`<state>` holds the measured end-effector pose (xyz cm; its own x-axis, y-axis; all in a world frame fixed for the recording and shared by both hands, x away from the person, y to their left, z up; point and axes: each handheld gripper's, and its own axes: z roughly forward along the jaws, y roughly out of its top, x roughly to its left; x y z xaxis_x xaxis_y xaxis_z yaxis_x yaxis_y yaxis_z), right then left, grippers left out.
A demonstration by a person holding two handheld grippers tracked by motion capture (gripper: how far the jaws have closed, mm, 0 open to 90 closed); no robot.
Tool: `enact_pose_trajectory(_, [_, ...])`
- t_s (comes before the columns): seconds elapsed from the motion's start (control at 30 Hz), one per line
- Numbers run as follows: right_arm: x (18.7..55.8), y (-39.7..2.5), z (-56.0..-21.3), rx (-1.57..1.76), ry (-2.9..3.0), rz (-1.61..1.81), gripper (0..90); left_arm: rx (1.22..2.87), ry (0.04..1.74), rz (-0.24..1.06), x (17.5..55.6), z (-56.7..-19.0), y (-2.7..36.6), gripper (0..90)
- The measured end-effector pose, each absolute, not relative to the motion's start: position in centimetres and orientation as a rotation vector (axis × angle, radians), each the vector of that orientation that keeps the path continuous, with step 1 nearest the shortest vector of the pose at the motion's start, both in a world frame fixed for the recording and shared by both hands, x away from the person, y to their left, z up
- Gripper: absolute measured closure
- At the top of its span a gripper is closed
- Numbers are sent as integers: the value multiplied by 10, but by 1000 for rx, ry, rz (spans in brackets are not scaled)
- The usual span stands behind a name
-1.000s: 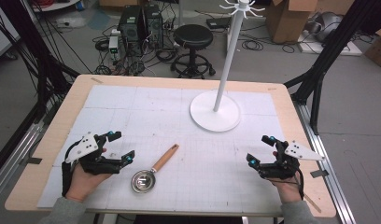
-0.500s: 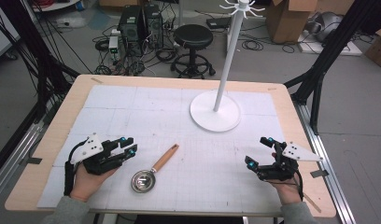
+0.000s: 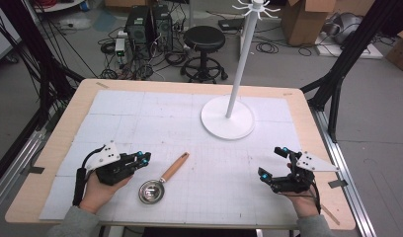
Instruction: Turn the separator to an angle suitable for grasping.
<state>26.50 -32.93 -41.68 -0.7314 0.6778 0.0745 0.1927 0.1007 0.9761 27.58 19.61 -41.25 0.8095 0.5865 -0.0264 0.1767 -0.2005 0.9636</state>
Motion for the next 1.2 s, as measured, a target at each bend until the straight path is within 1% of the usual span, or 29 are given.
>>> enact_pose_trajectory(0.53, [261, -336, -418, 870, 1980, 1659, 6, 1869, 586, 330, 277, -420, 166, 898])
enact_pose_trajectory(0.8, [261, -334, -420, 866, 1998, 1646, 6, 1906, 580, 303, 272, -424, 156, 898])
enact_pose_trajectory(1.07, [259, -332, -420, 863, 2002, 1644, 6, 2019, 583, 268, 272, -434, 142, 898])
enact_pose_trajectory(1.2, [259, -333, -420, 868, 2004, 1641, 6, 2045, 578, 255, 273, -437, 139, 898])
